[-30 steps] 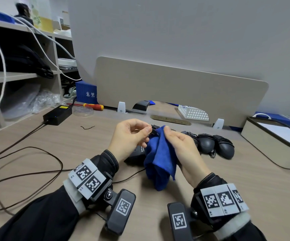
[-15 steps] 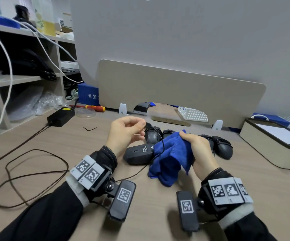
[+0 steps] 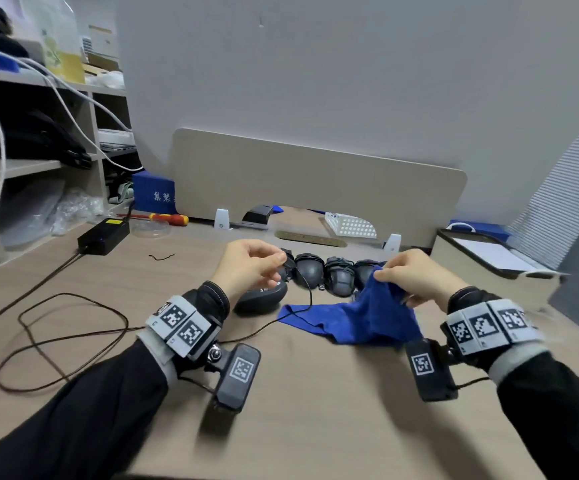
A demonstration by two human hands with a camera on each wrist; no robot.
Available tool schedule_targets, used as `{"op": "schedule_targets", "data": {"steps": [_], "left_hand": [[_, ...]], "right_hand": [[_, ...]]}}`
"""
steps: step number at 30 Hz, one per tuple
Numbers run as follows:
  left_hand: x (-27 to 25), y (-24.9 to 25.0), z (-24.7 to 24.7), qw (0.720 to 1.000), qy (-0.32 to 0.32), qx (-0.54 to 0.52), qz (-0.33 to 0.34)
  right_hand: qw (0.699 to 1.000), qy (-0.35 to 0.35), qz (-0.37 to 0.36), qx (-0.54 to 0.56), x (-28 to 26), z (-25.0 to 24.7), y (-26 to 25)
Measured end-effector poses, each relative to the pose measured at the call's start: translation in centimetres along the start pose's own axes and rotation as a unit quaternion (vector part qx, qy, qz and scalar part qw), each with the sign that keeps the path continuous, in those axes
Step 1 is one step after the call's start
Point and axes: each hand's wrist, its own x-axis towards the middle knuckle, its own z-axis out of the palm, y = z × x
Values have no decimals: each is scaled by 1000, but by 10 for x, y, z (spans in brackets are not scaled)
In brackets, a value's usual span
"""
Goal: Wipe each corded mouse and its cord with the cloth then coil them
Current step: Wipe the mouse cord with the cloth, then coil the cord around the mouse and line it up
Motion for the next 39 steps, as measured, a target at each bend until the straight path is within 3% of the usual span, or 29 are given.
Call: {"op": "schedule_targets", "data": {"steps": [6, 9, 13, 15, 17, 19, 22, 26, 28, 30, 31, 33, 36, 37, 39], "left_hand": [[-6, 22, 16, 996, -33, 77, -14], [-9, 29, 13, 994, -47, 98, -16], [-14, 43, 5, 992, -46, 111, 31], [-11, 48, 0, 991, -41, 121, 36], [0, 47, -6, 983, -35, 178, 0], [12, 39, -12, 934, -75, 348, -37], [22, 18, -9, 796, -205, 566, -63], [34, -7, 3, 713, -220, 665, -19], [37, -12, 7, 688, -222, 691, -9], [37, -11, 8, 699, -215, 682, -12], [38, -8, 7, 719, -200, 665, -8], [42, 4, 1, 802, -144, 579, -11], [40, 40, -11, 948, -60, 312, -26], [38, 51, -15, 977, -33, 210, -25], [31, 69, -22, 999, -5, 42, -19]], "right_hand": [[989, -136, -30, -52, -16, 10, -22], [986, -128, -86, 66, -22, 18, -38], [961, -199, -123, 148, -33, 36, -64], [967, -175, -140, 120, -32, 45, -72], [983, -106, -137, 67, -27, 51, -75], [990, -82, -113, 27, -20, 54, -72], [991, -111, -72, 15, -11, 57, -61], [992, -113, -54, 26, -3, 62, -47], [991, -124, -43, 35, -1, 64, -42], [989, -138, -32, 34, 1, 66, -37], [990, -134, -26, 35, 1, 66, -36], [991, -109, -27, 74, 1, 67, -37], [977, -94, -85, 172, 1, 70, -48], [967, -112, -106, 201, -1, 71, -54], [947, -152, -139, 245, -3, 76, -66]]}}
